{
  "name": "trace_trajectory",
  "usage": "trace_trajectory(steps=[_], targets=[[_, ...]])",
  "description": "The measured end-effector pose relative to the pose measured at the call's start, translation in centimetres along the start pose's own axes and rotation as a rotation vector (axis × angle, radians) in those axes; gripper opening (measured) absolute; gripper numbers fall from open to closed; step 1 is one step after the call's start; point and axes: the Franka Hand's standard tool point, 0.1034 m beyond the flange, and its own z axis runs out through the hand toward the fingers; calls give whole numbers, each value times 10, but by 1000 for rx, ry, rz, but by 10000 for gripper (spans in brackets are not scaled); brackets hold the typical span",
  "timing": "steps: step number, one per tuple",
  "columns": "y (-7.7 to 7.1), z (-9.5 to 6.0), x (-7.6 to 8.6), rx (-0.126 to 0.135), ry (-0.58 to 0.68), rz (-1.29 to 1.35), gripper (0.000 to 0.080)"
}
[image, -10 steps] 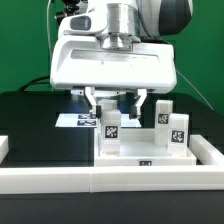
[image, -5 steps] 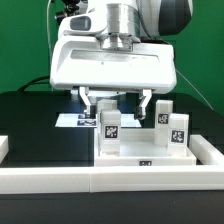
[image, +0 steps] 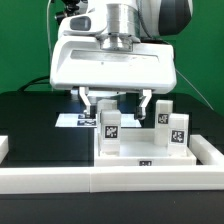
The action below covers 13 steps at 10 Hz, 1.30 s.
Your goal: Assemble square table
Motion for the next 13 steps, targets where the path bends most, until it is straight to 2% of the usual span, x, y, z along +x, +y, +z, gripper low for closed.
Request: trace_trajectory(steps=[1,3,5,6,7,8,9,13], targets=[[2,-4,2,4,-6,6,649],[-4,-2,-1,27,-37,15,649],[-21,1,-4,112,-185,59,649],[-17,3,-3,125,-225,52,649],[-18,2,-8,157,-321,44,649],[-15,1,-6,173,-387,22,649],[-10,1,-1,177,-401,20,649],[-8,3,-2,171,-396,21,649]])
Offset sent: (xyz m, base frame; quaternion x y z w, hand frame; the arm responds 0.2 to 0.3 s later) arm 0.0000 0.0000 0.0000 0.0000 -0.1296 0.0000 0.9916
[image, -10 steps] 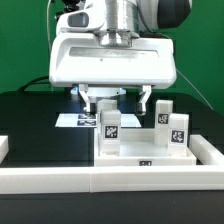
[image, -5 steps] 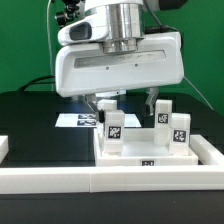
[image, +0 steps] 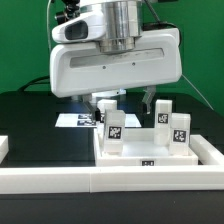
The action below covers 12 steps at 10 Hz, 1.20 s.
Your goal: Assemble square table
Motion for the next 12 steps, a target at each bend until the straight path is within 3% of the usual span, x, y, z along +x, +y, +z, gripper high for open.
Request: trace_trajectory(steps=[3,6,7,8,9,10,12], targets=[[16,2,0,-42,7,-17,649],[11,6,-1,-40,5,-24,649],[12,7,-2,-39,3,-34,509],[12,8,-2,-39,2,-40,509],[12,8,-2,-39,2,-25,353],[12,8,-2,-39,3,-14,288],[12,8,-2,-38,3,0,288]])
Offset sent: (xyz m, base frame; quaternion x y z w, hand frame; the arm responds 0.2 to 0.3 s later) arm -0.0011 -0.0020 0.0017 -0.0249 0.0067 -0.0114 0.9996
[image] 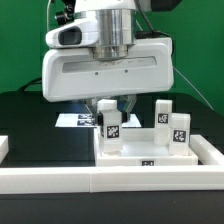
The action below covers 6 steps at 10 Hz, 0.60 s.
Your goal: Assemble square table
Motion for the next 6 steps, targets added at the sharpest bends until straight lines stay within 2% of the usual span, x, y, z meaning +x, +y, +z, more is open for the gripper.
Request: trace_trajectory(steps=[3,6], targets=[[-2,1,-1,13,1,281,288],[-5,2,-1,42,-2,597,290]])
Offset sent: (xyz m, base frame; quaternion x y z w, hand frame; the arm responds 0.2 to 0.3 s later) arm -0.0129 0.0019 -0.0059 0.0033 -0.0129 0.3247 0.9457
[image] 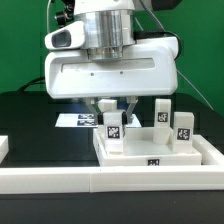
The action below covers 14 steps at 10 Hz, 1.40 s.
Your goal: Assemble square table
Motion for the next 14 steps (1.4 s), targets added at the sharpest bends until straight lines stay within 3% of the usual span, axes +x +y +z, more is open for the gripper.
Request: trace_trajectory(steps=[3,8,14], targets=[[-4,1,-2,15,-7,292,290],[-13,3,-7,11,-18,708,290],[-17,3,-10,12,-34,984,290]])
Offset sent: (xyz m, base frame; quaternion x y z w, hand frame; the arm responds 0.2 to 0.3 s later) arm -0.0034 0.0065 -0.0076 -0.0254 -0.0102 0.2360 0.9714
